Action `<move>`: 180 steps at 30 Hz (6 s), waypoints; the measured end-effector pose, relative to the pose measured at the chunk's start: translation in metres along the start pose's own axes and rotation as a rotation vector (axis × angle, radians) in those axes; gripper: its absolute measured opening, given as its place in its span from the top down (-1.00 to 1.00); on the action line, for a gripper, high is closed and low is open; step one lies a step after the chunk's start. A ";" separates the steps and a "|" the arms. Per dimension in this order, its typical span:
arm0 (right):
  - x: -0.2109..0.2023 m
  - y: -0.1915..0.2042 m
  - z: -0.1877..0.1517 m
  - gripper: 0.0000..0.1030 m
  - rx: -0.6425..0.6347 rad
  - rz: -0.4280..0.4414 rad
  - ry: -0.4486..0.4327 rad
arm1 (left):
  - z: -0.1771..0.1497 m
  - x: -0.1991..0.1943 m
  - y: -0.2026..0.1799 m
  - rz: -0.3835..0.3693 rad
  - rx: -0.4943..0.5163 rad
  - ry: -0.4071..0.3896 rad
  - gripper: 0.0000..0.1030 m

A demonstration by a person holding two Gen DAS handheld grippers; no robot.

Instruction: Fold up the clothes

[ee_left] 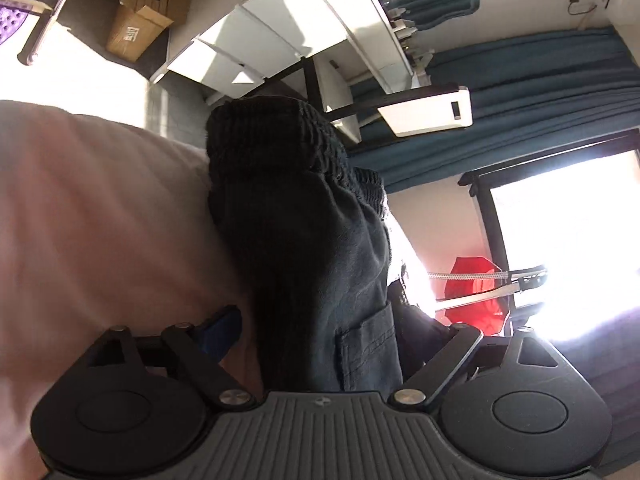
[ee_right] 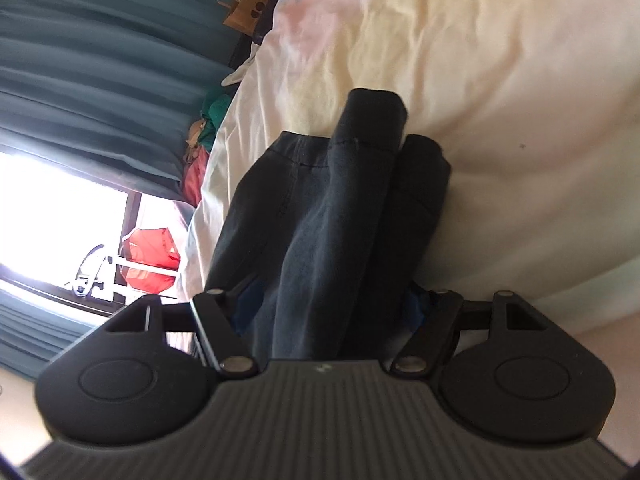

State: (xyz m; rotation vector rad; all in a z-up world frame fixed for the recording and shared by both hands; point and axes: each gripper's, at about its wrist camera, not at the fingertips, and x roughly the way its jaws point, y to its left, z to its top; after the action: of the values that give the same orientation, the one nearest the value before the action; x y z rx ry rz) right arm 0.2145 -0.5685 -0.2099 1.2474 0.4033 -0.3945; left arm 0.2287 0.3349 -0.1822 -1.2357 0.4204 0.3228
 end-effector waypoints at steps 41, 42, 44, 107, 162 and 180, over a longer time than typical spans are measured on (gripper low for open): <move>-0.126 -0.086 0.013 0.79 0.210 0.038 0.091 | 0.050 -0.200 0.037 0.175 0.187 0.103 0.64; -0.125 -0.088 0.013 0.79 0.221 0.045 0.094 | 0.047 -0.205 0.038 0.177 0.194 0.103 0.59; -0.125 -0.091 0.014 0.79 0.242 0.059 0.100 | 0.041 -0.214 0.034 0.186 0.236 0.129 0.24; -0.147 0.013 -0.009 0.79 -0.331 -0.199 -0.107 | -0.310 -0.091 -0.056 0.194 1.468 0.191 -0.99; -0.209 0.142 -0.415 -0.05 -1.627 0.333 0.352 | -0.207 -0.159 -0.069 -0.127 1.114 0.156 -0.99; -0.189 0.096 -0.272 -0.20 -1.094 0.063 0.239 | -0.271 -0.150 -0.053 0.032 1.407 0.127 -0.99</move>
State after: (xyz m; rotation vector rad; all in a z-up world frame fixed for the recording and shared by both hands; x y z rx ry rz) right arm 0.0773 -0.2683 -0.1095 0.2294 0.6590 0.0625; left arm 0.0851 0.0586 -0.1393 0.1308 0.6076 -0.0690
